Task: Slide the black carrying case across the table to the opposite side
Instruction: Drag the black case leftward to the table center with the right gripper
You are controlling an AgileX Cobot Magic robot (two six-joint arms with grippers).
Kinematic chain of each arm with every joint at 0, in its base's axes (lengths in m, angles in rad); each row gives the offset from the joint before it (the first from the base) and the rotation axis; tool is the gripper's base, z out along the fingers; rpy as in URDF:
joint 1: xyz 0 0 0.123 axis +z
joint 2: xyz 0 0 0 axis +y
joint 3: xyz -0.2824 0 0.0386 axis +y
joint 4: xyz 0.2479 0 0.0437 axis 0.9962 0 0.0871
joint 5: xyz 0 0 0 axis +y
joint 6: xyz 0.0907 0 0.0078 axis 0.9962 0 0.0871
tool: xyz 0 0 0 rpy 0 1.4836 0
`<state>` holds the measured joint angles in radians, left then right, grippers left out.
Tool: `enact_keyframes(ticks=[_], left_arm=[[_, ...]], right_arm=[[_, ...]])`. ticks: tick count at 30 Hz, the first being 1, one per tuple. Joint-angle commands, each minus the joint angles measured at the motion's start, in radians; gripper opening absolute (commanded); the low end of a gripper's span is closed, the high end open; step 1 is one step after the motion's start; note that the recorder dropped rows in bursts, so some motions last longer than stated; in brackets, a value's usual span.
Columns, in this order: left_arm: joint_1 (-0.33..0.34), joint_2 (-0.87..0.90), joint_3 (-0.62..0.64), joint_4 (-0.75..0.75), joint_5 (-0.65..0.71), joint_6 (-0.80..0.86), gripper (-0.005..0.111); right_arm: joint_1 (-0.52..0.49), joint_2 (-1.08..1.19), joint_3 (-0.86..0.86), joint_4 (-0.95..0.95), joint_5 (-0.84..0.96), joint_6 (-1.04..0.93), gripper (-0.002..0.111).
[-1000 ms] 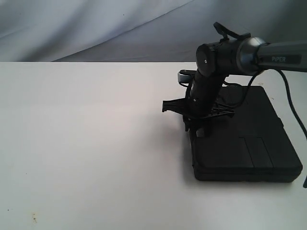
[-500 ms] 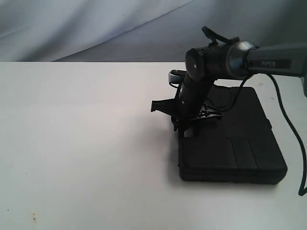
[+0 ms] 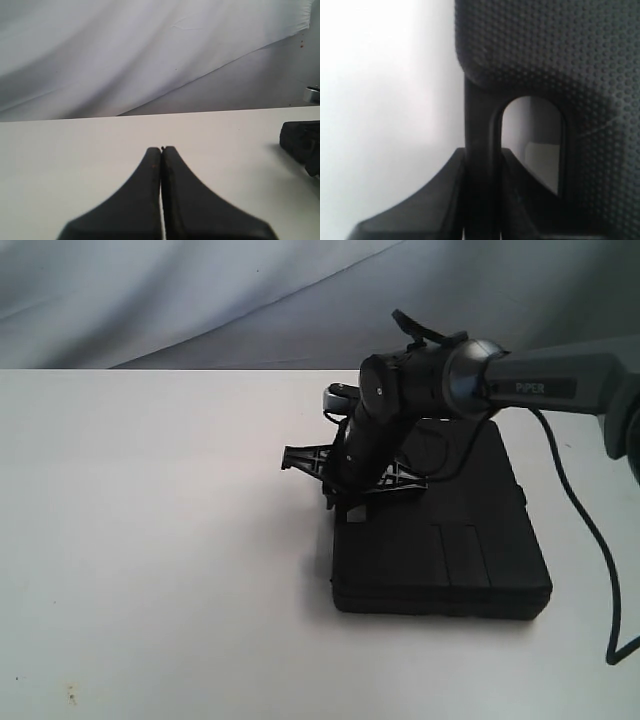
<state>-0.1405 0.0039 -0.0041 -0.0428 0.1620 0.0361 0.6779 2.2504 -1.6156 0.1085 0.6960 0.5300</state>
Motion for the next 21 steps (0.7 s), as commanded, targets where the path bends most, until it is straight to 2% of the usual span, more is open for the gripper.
enact_keyframes(ticks=[1,21], left_arm=[[0.002,-0.004,0.004,0.000,-0.008,-0.004,0.000],[0.002,-0.004,0.004,0.000,-0.008,-0.002,0.000]], right_arm=[[0.023,0.037,-0.071,0.043,0.004,0.002,0.000],[0.023,0.047,-0.108,0.060,0.051,-0.082,0.002]])
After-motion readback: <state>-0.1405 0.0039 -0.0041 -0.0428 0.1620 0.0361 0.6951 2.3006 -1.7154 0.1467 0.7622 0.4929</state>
